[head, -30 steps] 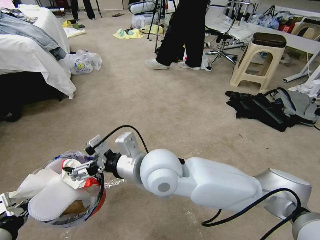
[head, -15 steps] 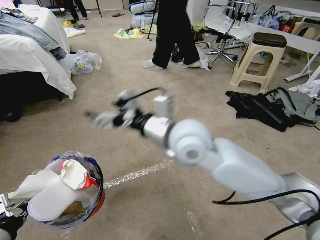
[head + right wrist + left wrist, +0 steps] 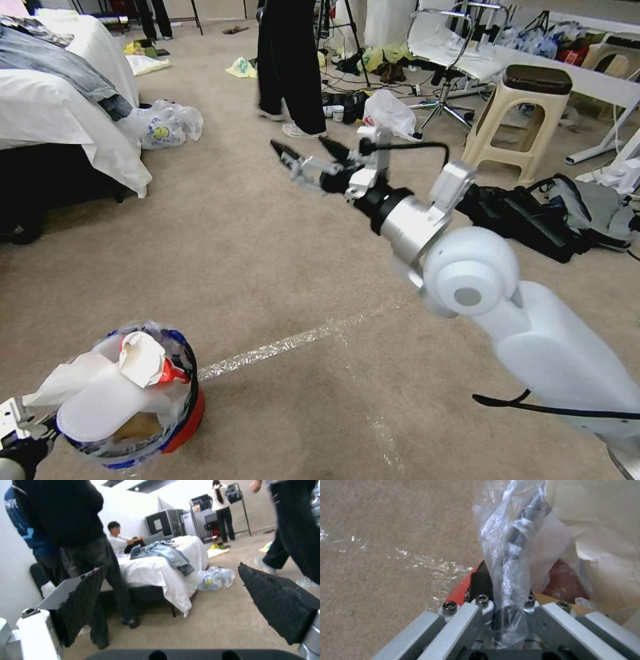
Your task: Pick up the trash bin and place the garbage on the floor into it.
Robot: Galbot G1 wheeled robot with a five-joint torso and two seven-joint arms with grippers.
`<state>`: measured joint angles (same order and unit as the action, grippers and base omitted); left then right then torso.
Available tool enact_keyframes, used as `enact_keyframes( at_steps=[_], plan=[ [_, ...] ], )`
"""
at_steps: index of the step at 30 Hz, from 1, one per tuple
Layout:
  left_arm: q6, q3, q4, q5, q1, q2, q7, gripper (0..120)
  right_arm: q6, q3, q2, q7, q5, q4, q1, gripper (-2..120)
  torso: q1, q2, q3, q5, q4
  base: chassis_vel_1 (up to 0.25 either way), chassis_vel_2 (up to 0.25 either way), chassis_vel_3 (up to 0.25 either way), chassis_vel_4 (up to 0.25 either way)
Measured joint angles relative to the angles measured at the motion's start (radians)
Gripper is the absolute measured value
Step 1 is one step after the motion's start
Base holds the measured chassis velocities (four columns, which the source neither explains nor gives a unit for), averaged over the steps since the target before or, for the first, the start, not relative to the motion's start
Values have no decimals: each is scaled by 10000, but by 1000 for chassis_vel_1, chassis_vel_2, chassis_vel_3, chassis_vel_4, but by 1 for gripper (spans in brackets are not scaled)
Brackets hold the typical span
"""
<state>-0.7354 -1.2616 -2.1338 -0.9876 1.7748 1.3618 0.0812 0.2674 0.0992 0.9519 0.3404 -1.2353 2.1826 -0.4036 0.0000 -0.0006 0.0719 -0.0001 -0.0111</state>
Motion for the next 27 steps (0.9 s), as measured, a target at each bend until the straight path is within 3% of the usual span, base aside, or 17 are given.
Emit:
enact_keyframes(
  at_steps=[14,27],
  plan=[
    [1,244,1065,176,-621,-32,-139,1,-253,-157,21,-28,152,-280,15,100,0,-1,0,0,-5,0,0,0,0],
    [1,444,1412,488,-820,113,-361,1,-341,-23,80,-75,323,-316,7,100,0,0,0,0,-4,0,0,0,0]
  ],
)
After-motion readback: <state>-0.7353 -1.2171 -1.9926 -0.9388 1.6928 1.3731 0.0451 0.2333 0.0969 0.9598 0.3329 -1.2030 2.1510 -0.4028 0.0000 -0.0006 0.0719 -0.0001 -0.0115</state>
